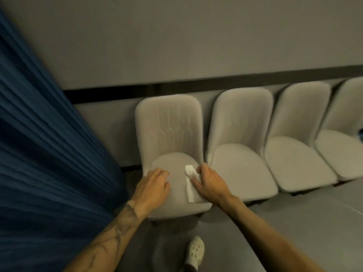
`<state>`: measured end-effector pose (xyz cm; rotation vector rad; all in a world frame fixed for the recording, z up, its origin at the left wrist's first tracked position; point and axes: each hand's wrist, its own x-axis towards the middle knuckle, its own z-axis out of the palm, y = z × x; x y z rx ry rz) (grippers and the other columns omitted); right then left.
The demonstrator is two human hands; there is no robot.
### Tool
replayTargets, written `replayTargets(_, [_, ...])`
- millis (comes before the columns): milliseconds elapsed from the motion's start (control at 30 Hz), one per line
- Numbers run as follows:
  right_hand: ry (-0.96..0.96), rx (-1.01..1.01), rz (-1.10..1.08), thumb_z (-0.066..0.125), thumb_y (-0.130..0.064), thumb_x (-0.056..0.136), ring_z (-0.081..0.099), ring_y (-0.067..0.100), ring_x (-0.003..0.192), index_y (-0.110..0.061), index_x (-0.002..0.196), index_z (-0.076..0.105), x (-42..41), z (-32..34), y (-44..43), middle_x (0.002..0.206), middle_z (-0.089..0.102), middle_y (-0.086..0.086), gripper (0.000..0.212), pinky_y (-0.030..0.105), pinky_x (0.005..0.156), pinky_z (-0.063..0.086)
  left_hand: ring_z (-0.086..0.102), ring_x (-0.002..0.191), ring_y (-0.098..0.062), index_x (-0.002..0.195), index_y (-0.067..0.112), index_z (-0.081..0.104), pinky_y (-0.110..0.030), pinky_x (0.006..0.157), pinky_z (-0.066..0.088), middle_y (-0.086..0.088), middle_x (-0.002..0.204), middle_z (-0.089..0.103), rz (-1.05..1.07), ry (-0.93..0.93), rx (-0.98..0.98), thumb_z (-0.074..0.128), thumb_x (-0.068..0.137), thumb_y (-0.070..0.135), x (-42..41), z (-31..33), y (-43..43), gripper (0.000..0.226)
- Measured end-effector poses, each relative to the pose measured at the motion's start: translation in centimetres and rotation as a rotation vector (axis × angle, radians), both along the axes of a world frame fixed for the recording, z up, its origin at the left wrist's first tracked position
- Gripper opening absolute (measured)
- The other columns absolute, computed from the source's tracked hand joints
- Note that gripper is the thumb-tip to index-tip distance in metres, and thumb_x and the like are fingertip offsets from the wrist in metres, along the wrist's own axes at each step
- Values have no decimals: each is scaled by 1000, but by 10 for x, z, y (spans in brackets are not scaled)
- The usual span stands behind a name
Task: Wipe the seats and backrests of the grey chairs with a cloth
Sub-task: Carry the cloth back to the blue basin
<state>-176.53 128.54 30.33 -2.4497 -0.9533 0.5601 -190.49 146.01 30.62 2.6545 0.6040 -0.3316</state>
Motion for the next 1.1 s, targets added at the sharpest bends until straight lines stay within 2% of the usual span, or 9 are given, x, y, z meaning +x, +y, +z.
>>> replayTargets(167, [-17,-4,-175,50,-47,100,56,27,107,-17,114,52,45,63,-121,120,58,6,33,40,92,47,48,137,-27,152,18,46,-39,113,41,-4,153,48,-134,-19,43,40,111,34,71,61,-99,44])
replayTargets(400, [-36,12,-340,47,-51,101,57,29,111,-15,114,54,154,98,-296,122,60,8,40,38,93,46,47,142,-27,161,25,38,-39,114,42,-2,159,44,-311,-8,103,39,111,44,217,101,-259,54])
replayTargets(500, [-45,-7,-382,48,-50,100,57,31,110,-14,115,53,208,114,-369,121,60,10,39,40,93,47,44,146,-27,161,24,38,-38,118,37,-3,162,43,-357,-29,114,41,110,47,283,121,-328,56])
replayTargets(600, [-71,-9,-438,49,-51,100,57,34,110,-13,113,54,261,134,-430,119,60,11,40,43,92,47,46,142,-30,160,23,40,-40,116,40,-5,160,45,-418,-35,112,40,110,46,347,138,-391,55])
replayTargets(767, [-101,-25,-478,45,-53,100,57,33,114,-12,120,55,358,155,-508,124,60,12,47,41,95,46,49,139,-31,158,24,41,-40,110,43,-6,156,49,-460,-40,110,38,110,49,453,152,-475,54])
replayTargets(900, [-125,-30,-497,47,-53,99,59,30,108,-14,118,55,445,161,-551,121,61,10,44,41,90,49,48,141,-32,157,23,42,-43,115,41,-8,156,49,-477,-61,114,38,110,49,543,149,-524,54])
replayTargets(1100, [-119,-56,-488,49,-52,99,59,28,107,-16,118,55,581,165,-613,121,60,8,42,45,93,50,48,139,-33,155,19,44,-45,115,41,-10,154,49,-485,-43,80,38,111,47,686,149,-593,53])
